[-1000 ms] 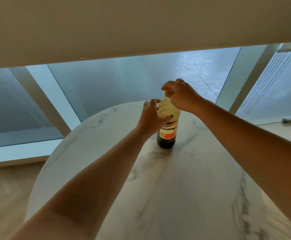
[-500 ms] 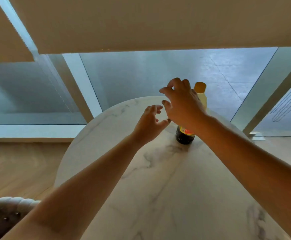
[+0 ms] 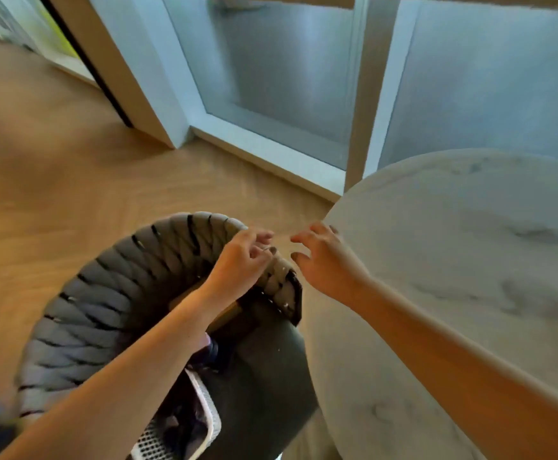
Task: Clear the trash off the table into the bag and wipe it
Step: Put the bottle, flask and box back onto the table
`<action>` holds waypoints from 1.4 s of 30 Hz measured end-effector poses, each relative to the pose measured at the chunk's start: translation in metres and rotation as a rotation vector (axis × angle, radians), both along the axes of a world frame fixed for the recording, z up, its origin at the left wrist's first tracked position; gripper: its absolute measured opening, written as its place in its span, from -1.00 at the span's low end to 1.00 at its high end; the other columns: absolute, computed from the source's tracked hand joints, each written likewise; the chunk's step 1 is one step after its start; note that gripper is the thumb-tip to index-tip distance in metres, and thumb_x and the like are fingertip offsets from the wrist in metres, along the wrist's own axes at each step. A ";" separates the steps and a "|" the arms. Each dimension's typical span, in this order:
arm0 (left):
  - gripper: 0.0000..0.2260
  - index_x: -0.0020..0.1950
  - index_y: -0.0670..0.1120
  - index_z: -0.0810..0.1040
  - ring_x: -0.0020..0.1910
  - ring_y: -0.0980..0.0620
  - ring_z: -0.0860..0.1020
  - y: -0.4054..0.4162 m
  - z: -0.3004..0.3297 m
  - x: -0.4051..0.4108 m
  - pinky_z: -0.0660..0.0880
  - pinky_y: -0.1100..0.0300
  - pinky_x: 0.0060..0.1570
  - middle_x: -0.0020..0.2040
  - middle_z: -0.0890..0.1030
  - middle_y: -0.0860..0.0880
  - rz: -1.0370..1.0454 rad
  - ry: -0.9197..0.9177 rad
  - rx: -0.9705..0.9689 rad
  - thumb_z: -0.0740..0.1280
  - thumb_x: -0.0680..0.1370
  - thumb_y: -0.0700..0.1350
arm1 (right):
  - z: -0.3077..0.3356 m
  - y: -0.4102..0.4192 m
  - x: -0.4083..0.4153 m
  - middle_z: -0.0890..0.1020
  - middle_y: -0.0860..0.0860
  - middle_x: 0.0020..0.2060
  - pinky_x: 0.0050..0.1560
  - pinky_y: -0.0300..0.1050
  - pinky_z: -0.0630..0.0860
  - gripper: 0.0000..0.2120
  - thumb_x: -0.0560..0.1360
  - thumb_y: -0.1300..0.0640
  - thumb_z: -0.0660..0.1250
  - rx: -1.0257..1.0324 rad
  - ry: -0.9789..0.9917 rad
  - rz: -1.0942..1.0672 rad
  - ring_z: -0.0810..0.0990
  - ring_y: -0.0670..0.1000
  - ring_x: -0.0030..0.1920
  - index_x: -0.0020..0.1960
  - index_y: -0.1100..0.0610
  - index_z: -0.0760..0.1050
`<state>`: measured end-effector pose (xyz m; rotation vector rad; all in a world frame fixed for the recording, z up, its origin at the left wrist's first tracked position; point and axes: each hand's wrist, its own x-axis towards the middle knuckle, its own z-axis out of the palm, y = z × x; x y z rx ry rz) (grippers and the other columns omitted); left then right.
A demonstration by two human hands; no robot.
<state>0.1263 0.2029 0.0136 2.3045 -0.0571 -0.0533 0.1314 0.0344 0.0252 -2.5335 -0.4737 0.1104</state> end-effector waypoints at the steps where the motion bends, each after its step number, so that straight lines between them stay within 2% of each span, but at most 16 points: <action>1: -0.77 0.19 -0.06 0.49 -0.11 0.18 0.52 0.026 -0.011 -0.008 0.41 0.52 -0.11 0.05 0.53 0.01 0.046 0.018 0.022 0.32 0.53 -0.11 | -0.011 0.023 -0.001 0.45 0.10 0.18 0.23 0.00 0.39 -0.68 0.54 0.13 0.22 0.018 0.052 0.032 0.34 0.12 0.25 0.28 0.11 0.43; 4: -0.71 0.23 -0.07 0.47 0.01 0.10 0.51 0.094 -0.055 -0.031 0.45 0.39 0.00 0.08 0.48 0.01 0.155 0.138 0.098 0.34 0.52 -0.08 | -0.047 0.083 -0.008 0.41 0.09 0.19 0.25 0.00 0.34 -0.66 0.54 0.08 0.22 0.025 0.211 0.099 0.29 0.11 0.27 0.30 0.10 0.40; 7: -0.51 0.33 -0.04 0.39 0.27 -0.05 0.36 0.142 -0.105 -0.050 0.39 0.15 0.22 0.25 0.40 -0.04 0.200 0.360 0.249 0.39 0.46 0.08 | -0.089 0.128 -0.018 0.38 0.08 0.20 0.24 0.03 0.37 -0.62 0.54 0.05 0.23 -0.028 0.345 0.131 0.29 0.11 0.27 0.33 0.10 0.35; 9: -0.34 0.40 0.00 0.30 0.35 -0.12 0.26 0.158 -0.133 -0.060 0.33 -0.02 0.30 0.34 0.32 -0.04 0.122 0.544 0.364 0.41 0.39 0.19 | -0.115 0.149 -0.025 0.36 0.08 0.21 0.23 0.02 0.38 -0.59 0.54 0.04 0.25 -0.100 0.433 0.151 0.29 0.11 0.28 0.36 0.09 0.31; 11: -0.27 0.40 0.01 0.26 0.32 -0.15 0.27 0.162 -0.158 -0.069 0.34 -0.06 0.29 0.32 0.30 -0.07 0.001 0.632 0.444 0.45 0.33 0.20 | -0.138 0.164 -0.034 0.34 0.09 0.23 0.23 0.03 0.39 -0.55 0.53 0.04 0.26 -0.174 0.513 0.172 0.29 0.12 0.29 0.38 0.08 0.27; 13: -0.29 0.36 0.00 0.27 0.25 -0.15 0.31 0.160 -0.178 -0.078 0.41 -0.06 0.20 0.26 0.29 -0.08 -0.046 0.638 0.470 0.50 0.30 0.10 | -0.156 0.170 -0.043 0.33 0.09 0.26 0.24 0.06 0.40 -0.51 0.52 0.04 0.28 -0.235 0.583 0.180 0.28 0.13 0.31 0.40 0.07 0.24; 16: -0.39 0.26 0.00 0.29 0.15 -0.14 0.34 0.158 -0.190 -0.082 0.50 -0.03 0.03 0.17 0.29 -0.08 -0.036 0.551 0.522 0.49 0.30 -0.05 | -0.171 0.170 -0.053 0.33 0.08 0.27 0.22 0.06 0.42 -0.50 0.52 0.06 0.29 -0.294 0.630 0.176 0.29 0.12 0.30 0.41 0.05 0.23; 24: -0.40 0.27 -0.03 0.30 0.08 -0.11 0.42 0.163 -0.189 -0.083 0.45 0.05 0.01 0.13 0.39 -0.11 -0.157 0.406 0.665 0.44 0.32 0.09 | -0.169 0.164 -0.056 0.33 0.07 0.27 0.19 -0.02 0.45 -0.50 0.52 0.09 0.29 -0.269 0.595 0.139 0.32 0.09 0.27 0.41 0.05 0.24; 28: -0.40 0.27 -0.01 0.33 0.03 -0.05 0.42 0.158 -0.160 -0.080 0.41 0.14 -0.03 0.10 0.42 -0.09 -0.221 0.308 0.694 0.43 0.31 0.12 | -0.157 0.154 -0.056 0.35 0.06 0.26 0.17 -0.09 0.44 -0.50 0.51 0.11 0.30 -0.175 0.541 0.121 0.34 0.06 0.26 0.41 0.05 0.24; 32: -0.37 0.26 0.00 0.35 0.03 -0.05 0.44 0.148 -0.100 -0.068 0.40 0.12 0.00 0.09 0.42 -0.08 -0.273 0.224 0.712 0.45 0.27 0.14 | -0.134 0.144 -0.054 0.36 0.05 0.23 0.17 -0.10 0.40 -0.48 0.48 0.09 0.34 -0.063 0.508 0.157 0.34 0.08 0.24 0.39 0.05 0.25; 34: -0.36 0.24 0.01 0.35 0.01 -0.05 0.44 0.137 -0.062 -0.058 0.39 0.12 -0.02 0.06 0.42 -0.07 -0.295 0.153 0.723 0.43 0.23 0.16 | -0.118 0.135 -0.054 0.35 0.04 0.20 0.19 -0.08 0.38 -0.40 0.42 0.03 0.40 0.026 0.477 0.176 0.35 0.08 0.22 0.38 0.03 0.24; 36: -0.36 0.24 0.03 0.34 0.00 -0.05 0.44 0.119 -0.020 -0.046 0.42 0.11 0.00 0.06 0.42 -0.06 -0.321 0.095 0.732 0.41 0.21 0.18 | -0.100 0.120 -0.054 0.30 0.02 0.24 0.26 -0.04 0.36 -0.25 0.34 0.01 0.47 0.144 0.445 0.163 0.31 0.06 0.25 0.42 0.01 0.16; 38: -0.34 0.24 0.07 0.33 0.01 -0.04 0.43 0.095 0.022 -0.033 0.44 0.08 0.03 0.07 0.41 -0.04 -0.351 0.050 0.741 0.39 0.20 0.21 | -0.079 0.102 -0.054 0.27 -0.01 0.28 0.28 0.01 0.35 -0.15 0.27 0.01 0.51 0.254 0.370 0.099 0.27 0.03 0.28 0.41 -0.01 0.11; 42: -0.33 0.23 0.13 0.27 -0.02 0.00 0.42 0.029 0.090 -0.011 0.40 0.13 -0.05 0.06 0.39 0.02 -0.420 -0.050 0.740 0.38 0.18 0.21 | -0.042 0.061 -0.050 0.31 -0.07 0.24 0.20 -0.06 0.37 -0.15 0.21 -0.04 0.54 0.435 0.118 -0.171 0.32 -0.02 0.22 0.34 -0.06 0.13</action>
